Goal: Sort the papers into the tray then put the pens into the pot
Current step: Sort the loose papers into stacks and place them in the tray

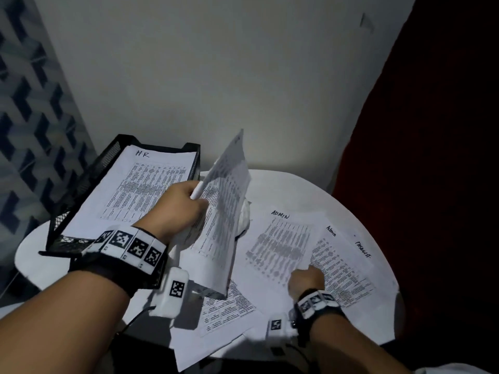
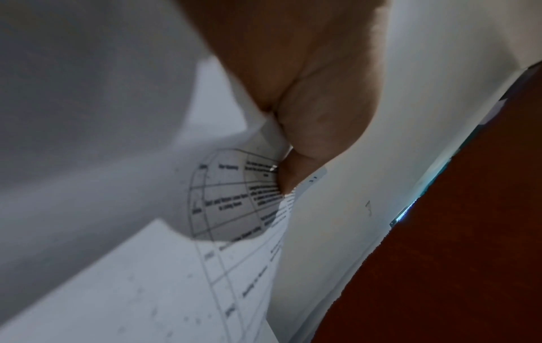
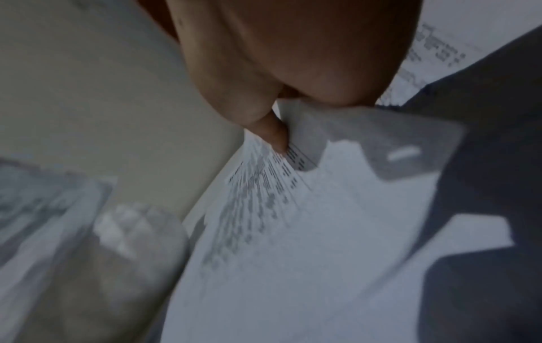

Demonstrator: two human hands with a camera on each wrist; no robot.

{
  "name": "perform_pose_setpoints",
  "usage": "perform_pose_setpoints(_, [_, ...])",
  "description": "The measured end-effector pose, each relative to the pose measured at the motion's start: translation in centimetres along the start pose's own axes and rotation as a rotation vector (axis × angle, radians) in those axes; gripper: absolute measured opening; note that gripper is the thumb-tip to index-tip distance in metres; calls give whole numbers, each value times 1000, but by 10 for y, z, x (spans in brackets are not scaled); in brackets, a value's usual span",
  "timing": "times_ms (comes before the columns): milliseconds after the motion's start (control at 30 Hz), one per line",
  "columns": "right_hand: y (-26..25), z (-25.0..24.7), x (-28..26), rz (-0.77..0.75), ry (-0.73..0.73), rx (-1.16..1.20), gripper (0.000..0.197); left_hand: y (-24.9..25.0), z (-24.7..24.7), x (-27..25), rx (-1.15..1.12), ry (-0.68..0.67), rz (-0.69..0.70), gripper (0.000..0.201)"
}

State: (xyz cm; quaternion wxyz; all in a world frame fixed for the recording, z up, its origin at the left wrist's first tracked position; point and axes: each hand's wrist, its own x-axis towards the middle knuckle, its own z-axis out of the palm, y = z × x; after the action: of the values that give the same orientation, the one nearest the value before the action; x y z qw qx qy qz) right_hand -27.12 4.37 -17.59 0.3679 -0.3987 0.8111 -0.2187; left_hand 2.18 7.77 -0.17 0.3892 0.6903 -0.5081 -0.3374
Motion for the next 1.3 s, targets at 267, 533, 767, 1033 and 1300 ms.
perform_pose_setpoints(267, [23, -67, -12, 2, -194, 644, 25, 17, 19, -8, -216, -139, -29, 6])
perform_pose_setpoints(533, [1, -51, -50, 8, -525, 910, 42, -1, 61, -16, -189, -187, -235, 27])
perform_pose_setpoints(767, [10, -65, -35, 97, -289, 726, 26, -14, 69, -4, -24, -77, -132, 48])
perform_pose_setpoints(1033, [100, -47, 88, 272, 117, 533, 77, -20, 59, 0, 206, -44, -9, 16])
perform_pose_setpoints(1300, [69, -48, 101, 353, 30, 214, 88, -22, 54, 3, 126, -44, -48, 18])
